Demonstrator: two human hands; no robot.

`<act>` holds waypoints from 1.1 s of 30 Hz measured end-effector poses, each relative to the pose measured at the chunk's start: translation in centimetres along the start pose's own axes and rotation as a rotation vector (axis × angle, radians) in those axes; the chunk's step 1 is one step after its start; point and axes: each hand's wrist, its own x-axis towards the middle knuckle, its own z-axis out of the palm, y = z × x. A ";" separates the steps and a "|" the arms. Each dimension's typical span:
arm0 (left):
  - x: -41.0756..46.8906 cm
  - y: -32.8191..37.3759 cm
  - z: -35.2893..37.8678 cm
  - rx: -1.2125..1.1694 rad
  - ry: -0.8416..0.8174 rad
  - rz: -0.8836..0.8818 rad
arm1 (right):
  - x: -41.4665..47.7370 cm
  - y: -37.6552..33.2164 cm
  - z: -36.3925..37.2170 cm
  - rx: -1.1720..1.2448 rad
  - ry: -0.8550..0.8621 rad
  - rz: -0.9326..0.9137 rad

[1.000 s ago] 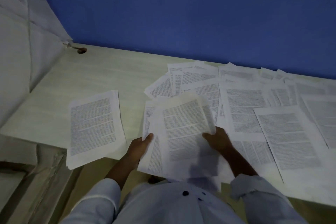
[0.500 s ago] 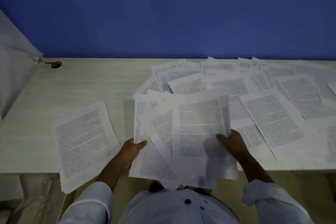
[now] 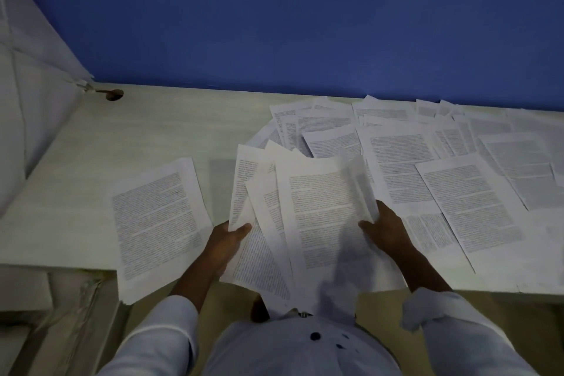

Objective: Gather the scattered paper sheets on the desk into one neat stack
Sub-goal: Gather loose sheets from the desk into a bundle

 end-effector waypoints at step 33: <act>1.8 1.1 1.0 0.476 0.016 0.003 | 1.8 -1.6 4.7 -0.208 -0.048 0.088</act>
